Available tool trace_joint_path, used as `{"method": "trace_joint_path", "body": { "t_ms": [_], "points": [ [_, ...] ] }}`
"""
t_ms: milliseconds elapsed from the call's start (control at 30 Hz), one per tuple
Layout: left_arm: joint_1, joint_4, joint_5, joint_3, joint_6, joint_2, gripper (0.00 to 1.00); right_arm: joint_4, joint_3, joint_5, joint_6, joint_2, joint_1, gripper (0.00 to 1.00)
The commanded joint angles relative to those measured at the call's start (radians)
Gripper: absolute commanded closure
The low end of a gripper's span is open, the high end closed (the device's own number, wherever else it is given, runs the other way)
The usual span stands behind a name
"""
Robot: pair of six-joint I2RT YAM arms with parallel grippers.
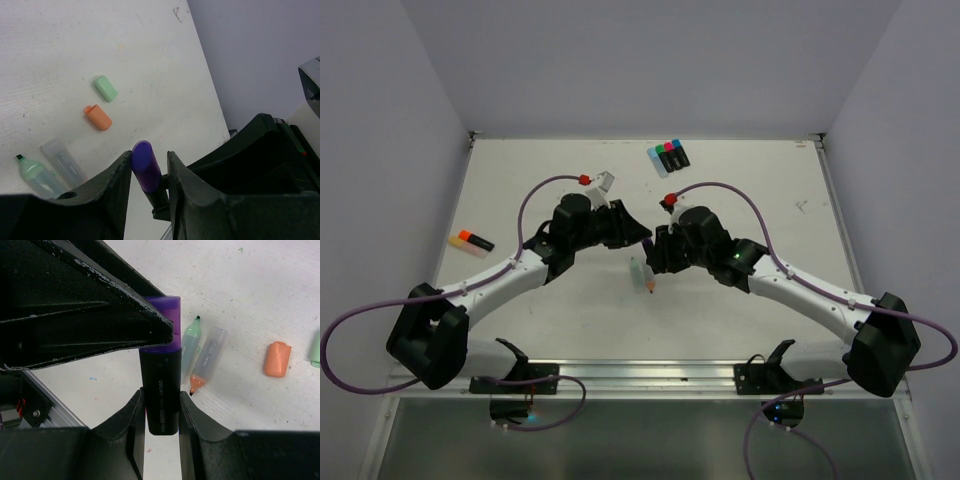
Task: Open the pen caps
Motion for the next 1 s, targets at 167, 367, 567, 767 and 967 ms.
{"method": "trace_joint_path", "body": {
  "t_ms": [167, 367, 567, 767, 967],
  "points": [
    [0.001, 0.098, 0.058, -0.006, -0.012, 0.015, 0.64, 0.042, 0.062, 0.023, 0.002, 0.005, 0.009, 1.0],
    [0.001, 0.122, 0.081, -0.012, -0.027, 0.025, 0.74, 0.041, 0.066, 0.028, 0.004, 0.002, 0.011, 1.0],
    [0.001, 0.136, 0.092, -0.01, -0.041, 0.022, 1.0, 0.038, 0.072, 0.029, 0.002, 0.01, 0.011, 0.94],
    [-0.001, 0.207, 0.112, -0.055, -0.105, 0.012, 1.0, 0.076, 0.046, 0.042, 0.005, 0.013, 0.012, 0.67],
    [0.002, 0.25, 0.127, -0.079, -0.144, 0.007, 1.0, 0.099, 0.035, 0.042, 0.005, 0.034, 0.014, 0.61]
  ]
}}
